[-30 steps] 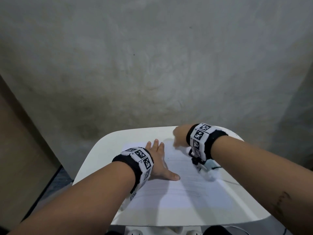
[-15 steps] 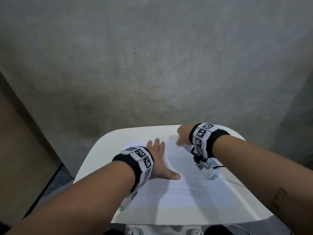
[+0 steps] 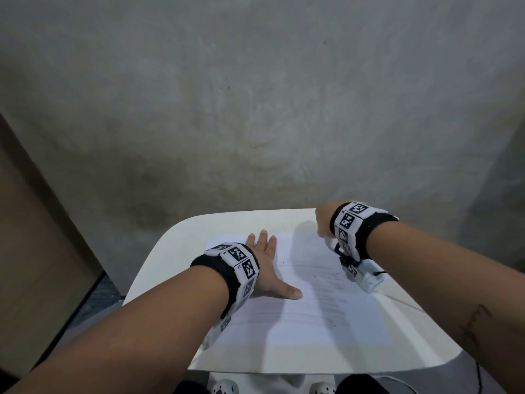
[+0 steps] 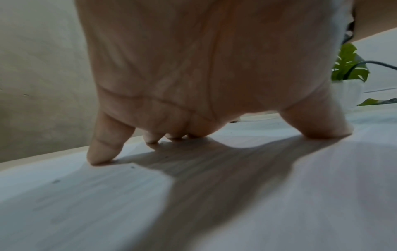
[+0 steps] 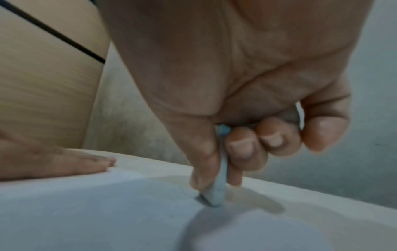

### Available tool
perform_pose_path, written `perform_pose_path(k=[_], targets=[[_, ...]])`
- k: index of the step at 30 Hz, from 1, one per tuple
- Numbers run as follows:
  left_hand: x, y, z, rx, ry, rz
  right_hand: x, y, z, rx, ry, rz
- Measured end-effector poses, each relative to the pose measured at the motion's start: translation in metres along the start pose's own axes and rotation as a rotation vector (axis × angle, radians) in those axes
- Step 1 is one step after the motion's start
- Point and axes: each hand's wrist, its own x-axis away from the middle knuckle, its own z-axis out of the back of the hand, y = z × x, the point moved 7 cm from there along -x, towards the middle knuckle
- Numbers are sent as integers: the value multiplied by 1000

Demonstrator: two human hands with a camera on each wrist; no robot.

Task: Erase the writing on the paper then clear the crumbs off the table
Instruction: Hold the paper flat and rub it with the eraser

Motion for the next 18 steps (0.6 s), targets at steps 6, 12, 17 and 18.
perform_pose_path(k=[6, 12, 17, 18], targets=[[-2, -1, 1, -6, 1, -3, 59, -6, 0, -155, -8, -7], [-3, -1, 1, -7, 15, 8, 68, -12, 6, -159, 40, 41], [-2, 0, 1, -9, 28, 4, 78, 4, -7, -153, -52, 20], [-2, 0, 1, -7, 33, 4, 79, 14, -5, -136, -39, -12]])
